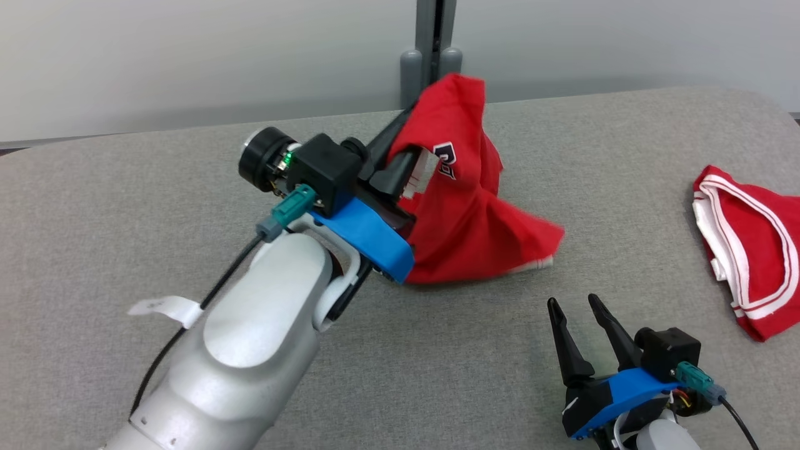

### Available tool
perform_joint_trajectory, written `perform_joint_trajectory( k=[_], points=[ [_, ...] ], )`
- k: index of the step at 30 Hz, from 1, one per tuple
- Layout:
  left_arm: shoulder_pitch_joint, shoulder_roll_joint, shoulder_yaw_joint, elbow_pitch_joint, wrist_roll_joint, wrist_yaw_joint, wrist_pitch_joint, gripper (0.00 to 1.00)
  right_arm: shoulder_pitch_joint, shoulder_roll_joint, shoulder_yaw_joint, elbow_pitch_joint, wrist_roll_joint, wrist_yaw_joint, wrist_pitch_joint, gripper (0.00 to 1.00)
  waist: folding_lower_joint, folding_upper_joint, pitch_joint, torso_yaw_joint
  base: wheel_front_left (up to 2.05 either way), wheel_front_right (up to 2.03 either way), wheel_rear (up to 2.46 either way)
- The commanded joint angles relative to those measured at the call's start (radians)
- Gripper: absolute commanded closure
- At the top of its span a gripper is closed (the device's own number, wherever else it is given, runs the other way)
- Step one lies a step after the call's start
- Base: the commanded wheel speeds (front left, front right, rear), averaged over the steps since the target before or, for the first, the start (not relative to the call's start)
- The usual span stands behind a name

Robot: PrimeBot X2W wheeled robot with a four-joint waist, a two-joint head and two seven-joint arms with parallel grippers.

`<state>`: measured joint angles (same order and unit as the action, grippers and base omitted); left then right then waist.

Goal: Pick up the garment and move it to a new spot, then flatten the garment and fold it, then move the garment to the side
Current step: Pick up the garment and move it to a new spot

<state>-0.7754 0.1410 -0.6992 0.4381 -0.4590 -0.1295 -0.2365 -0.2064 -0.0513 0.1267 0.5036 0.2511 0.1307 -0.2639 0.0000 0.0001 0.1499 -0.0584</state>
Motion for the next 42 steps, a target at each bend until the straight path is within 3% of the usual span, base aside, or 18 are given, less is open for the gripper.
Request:
perform_joint_trajectory(
  k=[1, 2, 9, 20, 26, 33, 42],
  points=[
    [0.013, -0.001, -0.008, 0.018, -0.002, -0.001, -0.006, 0.54, -0.003, 0.0, 0.002, -0.002, 0.008, 0.0, 0.0, 0.0, 0.0, -0.0001, -0.004, -0.011, 0.0, 0.0, 0.0],
    [0.018, -0.007, -0.017, 0.044, -0.008, -0.001, -0.01, 0.0, -0.005, 0.0, 0.001, -0.003, 0.007, 0.0, 0.0, 0.0, 0.0, -0.0001, -0.001, -0.017, 0.0, 0.0, 0.0],
    [0.096, -0.028, -0.013, 0.207, -0.018, 0.009, -0.028, 0.0, 0.003, 0.0, -0.017, -0.008, -0.001, 0.0, 0.0, 0.0, 0.0, -0.0001, 0.002, -0.021, 0.0, 0.0, 0.0],
    [0.374, 0.025, 0.27, 0.183, -0.002, 0.095, -0.029, 0.0, 0.009, 0.0, -0.029, -0.003, -0.001, 0.0, 0.0, 0.0, 0.0, -0.0001, -0.036, 0.019, 0.0, 0.0, 0.0],
    [0.534, 0.009, 0.437, 0.122, 0.045, 0.12, -0.029, 0.0, 0.032, 0.0, -0.036, -0.009, -0.009, 0.0, 0.0, 0.0, 0.0, -0.0001, -0.071, 0.033, 0.0, 0.0, 0.0],
    [0.681, -0.052, 0.581, 0.041, 0.135, 0.103, -0.029, 0.0, 0.058, 0.0, -0.038, -0.007, -0.006, 0.0, 0.0, 0.0, 0.0, -0.0001, -0.108, 0.025, 0.0, 0.0, 0.0],
    [0.748, -0.09, 0.631, -0.006, 0.205, 0.067, -0.029, 0.0, 0.075, 0.0, -0.053, -0.004, -0.01, 0.0, 0.0, 0.0, 0.0, -0.0001, -0.118, 0.022, 0.0, 0.0, 0.0]
  ],
)
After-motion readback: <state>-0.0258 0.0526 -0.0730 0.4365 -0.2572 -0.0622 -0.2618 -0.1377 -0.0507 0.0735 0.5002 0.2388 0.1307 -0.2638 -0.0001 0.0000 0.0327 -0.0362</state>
